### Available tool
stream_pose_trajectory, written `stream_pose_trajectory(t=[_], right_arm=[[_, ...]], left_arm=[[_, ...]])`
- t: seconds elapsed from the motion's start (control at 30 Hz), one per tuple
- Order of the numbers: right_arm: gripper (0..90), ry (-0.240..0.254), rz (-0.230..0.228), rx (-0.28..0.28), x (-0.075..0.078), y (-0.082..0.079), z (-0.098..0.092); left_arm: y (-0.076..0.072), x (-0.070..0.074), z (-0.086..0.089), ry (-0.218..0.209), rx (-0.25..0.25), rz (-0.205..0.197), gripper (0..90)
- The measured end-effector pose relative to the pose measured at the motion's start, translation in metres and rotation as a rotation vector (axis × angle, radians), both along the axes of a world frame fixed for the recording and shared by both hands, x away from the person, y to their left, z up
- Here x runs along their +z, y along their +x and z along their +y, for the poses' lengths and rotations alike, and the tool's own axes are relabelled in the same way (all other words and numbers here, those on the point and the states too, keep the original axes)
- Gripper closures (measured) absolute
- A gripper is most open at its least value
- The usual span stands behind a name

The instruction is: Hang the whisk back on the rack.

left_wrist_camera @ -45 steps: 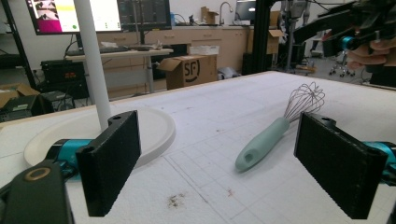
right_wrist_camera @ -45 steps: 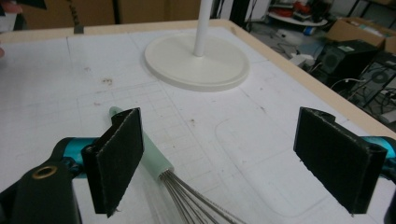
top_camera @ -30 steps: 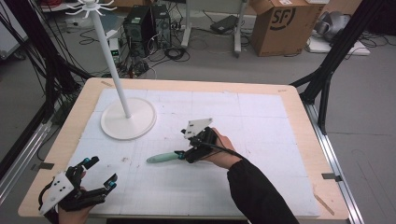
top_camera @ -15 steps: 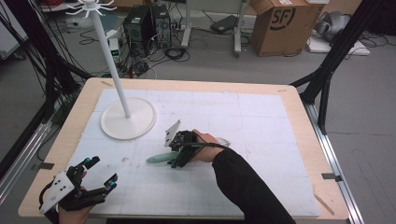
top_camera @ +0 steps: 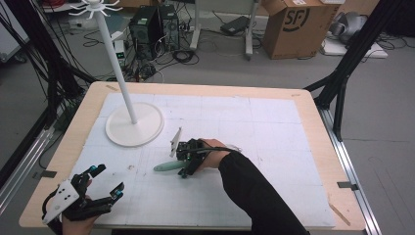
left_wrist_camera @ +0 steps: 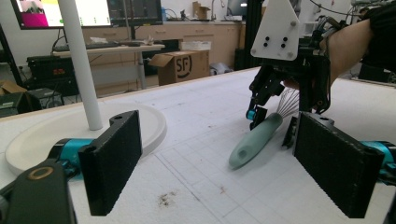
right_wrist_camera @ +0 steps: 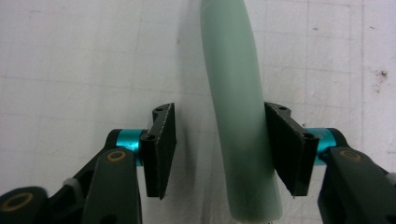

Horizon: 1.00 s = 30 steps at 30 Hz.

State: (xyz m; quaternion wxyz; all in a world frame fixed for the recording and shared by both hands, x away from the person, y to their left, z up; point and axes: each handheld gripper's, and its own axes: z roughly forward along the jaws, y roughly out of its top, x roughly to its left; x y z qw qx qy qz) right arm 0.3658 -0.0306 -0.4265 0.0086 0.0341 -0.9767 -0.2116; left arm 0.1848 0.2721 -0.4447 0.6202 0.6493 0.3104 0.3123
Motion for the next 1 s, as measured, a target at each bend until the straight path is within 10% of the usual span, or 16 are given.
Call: stream_pose_trajectory(t=[0.33, 0.73, 1.0], right_arm=[[68.7, -0.023, -0.032, 0.050, 0.003, -0.003, 0.002], [69.5, -0.016, -0.007, 0.033, 0.003, -0.002, 0.002], [69.5, 0.169, 0.046, -0.089, 0.029, 0.013, -0.013]], left_arm=[[0.000, 0.000, -0.001, 0.018, -0.003, 0.003, 17.5], [-0.001, 0.000, 0.000, 0.016, 0.006, 0.000, 17.8], [-0.001, 0.000, 0.001, 0.011, 0.006, 0.001, 17.8]])
